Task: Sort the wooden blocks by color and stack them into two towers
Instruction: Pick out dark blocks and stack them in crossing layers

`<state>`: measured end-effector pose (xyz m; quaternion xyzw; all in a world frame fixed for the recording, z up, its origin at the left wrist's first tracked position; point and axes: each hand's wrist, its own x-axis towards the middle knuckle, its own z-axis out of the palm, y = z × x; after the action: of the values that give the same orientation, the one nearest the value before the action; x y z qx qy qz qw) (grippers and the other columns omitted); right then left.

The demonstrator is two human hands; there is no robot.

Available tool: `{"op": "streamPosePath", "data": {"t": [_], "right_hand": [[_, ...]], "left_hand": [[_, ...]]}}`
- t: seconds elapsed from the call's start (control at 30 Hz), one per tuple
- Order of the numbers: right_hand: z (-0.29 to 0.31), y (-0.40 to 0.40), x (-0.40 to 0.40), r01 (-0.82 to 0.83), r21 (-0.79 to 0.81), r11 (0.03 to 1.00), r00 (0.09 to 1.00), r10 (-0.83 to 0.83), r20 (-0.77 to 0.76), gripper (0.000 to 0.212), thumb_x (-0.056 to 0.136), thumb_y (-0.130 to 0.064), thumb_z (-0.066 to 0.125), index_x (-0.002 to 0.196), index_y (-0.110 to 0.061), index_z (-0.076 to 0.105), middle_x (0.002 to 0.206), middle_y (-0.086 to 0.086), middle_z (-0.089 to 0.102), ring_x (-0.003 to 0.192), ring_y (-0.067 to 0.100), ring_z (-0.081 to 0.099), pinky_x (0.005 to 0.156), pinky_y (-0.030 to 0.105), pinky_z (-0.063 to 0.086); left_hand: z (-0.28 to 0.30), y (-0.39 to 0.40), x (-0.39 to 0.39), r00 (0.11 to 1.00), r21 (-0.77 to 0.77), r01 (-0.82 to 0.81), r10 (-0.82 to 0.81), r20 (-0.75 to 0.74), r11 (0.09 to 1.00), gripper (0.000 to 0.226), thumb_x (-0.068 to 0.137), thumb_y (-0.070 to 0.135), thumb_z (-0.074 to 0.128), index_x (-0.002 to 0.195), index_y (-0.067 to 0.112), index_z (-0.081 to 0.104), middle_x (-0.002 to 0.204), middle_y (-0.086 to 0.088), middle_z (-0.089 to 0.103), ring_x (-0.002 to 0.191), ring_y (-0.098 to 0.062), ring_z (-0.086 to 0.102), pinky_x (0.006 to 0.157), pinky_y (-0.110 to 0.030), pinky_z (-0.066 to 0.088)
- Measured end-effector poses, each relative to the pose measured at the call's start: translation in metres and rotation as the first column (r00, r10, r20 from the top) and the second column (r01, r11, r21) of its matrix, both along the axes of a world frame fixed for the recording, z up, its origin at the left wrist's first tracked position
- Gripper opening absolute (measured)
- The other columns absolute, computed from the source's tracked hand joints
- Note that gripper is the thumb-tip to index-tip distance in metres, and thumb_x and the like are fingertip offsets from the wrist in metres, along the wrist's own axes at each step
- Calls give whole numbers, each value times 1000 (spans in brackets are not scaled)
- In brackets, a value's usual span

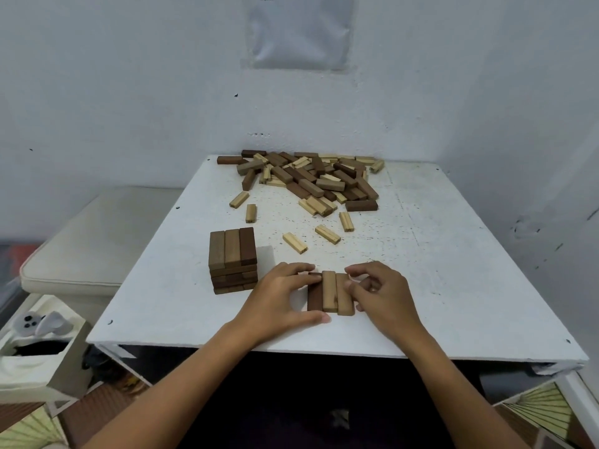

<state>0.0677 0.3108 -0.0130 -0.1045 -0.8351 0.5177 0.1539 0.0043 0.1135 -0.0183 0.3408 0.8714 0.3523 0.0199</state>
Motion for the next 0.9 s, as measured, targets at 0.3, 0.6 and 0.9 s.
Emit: {"op": "streamPosePath", "data": {"t": [0.3, 0.6, 0.9], "right_hand": [[-3, 2, 2, 8, -20, 1000, 999, -9, -45, 24, 85, 0, 68, 93, -23, 71, 92, -14, 65, 78, 14, 65, 63, 32, 60], [-3, 3, 4, -128, 136, 982, 990, 134, -37, 32, 76, -17, 64, 106, -29, 68, 108, -23, 60, 105, -2, 53, 81, 9, 41], [13, 24, 7, -458, 191, 868, 861, 380, 339, 84, 73, -28, 80, 144, -45, 37, 137, -21, 37, 129, -2, 30, 106, 25, 28]], "left_hand": [[0, -1, 3, 1000, 5, -9, 10, -15, 1000, 77, 65, 64, 71, 132, 28, 59, 138, 13, 54, 120, -6, 43, 101, -40, 43], [4, 1, 1, 992, -153, 113, -120, -33, 982, 78, 86, 52, 59, 152, 32, 21, 132, 26, 31, 123, 4, 19, 100, -32, 20], [7, 2, 1, 990, -136, 128, -135, -40, 982, 81, 85, 49, 63, 151, 34, 20, 123, 31, 30, 118, 5, 23, 97, -27, 20]]}}
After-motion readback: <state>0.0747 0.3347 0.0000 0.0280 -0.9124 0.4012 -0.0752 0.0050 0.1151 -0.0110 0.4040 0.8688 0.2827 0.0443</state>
